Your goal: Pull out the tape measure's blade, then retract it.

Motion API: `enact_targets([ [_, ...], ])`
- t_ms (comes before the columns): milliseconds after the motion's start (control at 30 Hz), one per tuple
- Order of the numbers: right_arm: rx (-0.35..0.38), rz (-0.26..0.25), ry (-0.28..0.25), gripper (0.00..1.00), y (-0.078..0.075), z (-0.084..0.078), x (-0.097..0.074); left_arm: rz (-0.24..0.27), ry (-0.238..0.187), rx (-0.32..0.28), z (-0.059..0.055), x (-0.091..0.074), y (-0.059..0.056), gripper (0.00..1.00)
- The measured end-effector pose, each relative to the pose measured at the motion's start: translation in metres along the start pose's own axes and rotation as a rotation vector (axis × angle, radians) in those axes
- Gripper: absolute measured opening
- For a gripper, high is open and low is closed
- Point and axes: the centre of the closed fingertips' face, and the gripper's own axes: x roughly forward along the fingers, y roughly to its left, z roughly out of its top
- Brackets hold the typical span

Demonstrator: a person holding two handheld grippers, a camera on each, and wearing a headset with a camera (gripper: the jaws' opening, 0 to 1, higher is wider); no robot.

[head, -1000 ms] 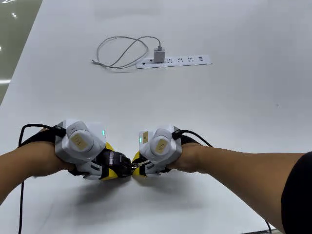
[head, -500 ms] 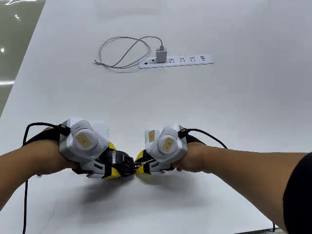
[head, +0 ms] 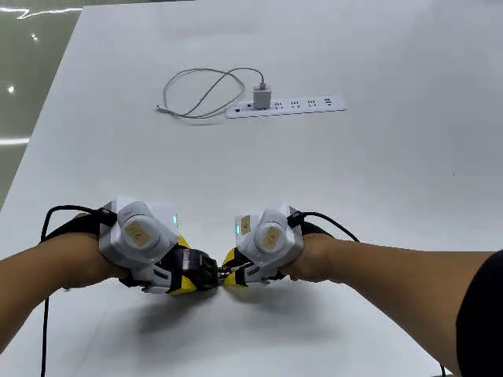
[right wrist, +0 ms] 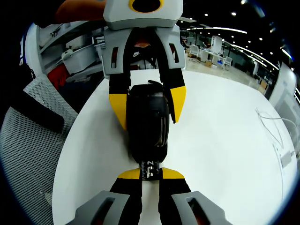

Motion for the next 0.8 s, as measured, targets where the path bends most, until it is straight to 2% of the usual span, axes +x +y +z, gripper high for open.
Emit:
enact_targets([
  [333,0.029,-0.007,0.006,0.09,0.001,-0.005,-0.005,0.0,0.003,-0.002,0.0,0.0,0.0,0.32],
  [800,0.025,-0.006,0.031,0.09,0.0,-0.012,-0.01,0.001,0.005,-0.002,0.0,0.001,0.001,0.32],
])
